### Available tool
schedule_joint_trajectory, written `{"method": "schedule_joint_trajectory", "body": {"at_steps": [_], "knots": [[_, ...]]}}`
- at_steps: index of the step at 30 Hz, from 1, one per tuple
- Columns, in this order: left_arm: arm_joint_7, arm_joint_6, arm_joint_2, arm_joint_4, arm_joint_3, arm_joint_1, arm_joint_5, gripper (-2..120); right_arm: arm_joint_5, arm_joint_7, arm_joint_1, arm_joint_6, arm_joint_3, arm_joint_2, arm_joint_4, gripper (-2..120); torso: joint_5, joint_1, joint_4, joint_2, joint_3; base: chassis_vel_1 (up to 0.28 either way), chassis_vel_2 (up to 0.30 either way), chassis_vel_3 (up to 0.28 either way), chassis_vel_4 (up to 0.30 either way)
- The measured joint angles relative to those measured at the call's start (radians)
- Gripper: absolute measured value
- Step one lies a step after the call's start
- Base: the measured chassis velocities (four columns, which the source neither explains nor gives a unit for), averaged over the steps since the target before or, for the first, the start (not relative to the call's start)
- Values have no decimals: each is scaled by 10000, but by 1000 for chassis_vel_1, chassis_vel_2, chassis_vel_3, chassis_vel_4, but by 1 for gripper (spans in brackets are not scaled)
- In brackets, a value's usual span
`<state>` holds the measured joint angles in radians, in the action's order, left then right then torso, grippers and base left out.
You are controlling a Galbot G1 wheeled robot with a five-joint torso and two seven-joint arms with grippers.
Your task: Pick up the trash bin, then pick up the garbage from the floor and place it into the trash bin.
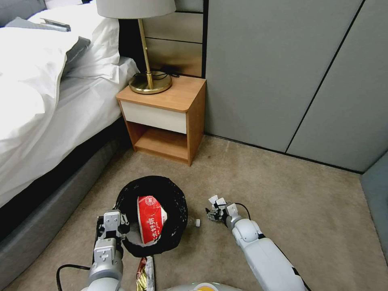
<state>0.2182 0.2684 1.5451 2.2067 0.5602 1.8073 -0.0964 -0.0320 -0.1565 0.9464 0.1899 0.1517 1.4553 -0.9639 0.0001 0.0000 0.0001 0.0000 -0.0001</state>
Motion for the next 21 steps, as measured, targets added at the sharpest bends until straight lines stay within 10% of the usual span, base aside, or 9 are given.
{"method": "schedule_joint_trajectory", "body": {"at_steps": [21], "knots": [[-11,13,-22,-13,-15,-14,7,1,-159,330,149,67,4,-170,-368,0,-4,0,-4,-1,2,0,0,0,0]]}}
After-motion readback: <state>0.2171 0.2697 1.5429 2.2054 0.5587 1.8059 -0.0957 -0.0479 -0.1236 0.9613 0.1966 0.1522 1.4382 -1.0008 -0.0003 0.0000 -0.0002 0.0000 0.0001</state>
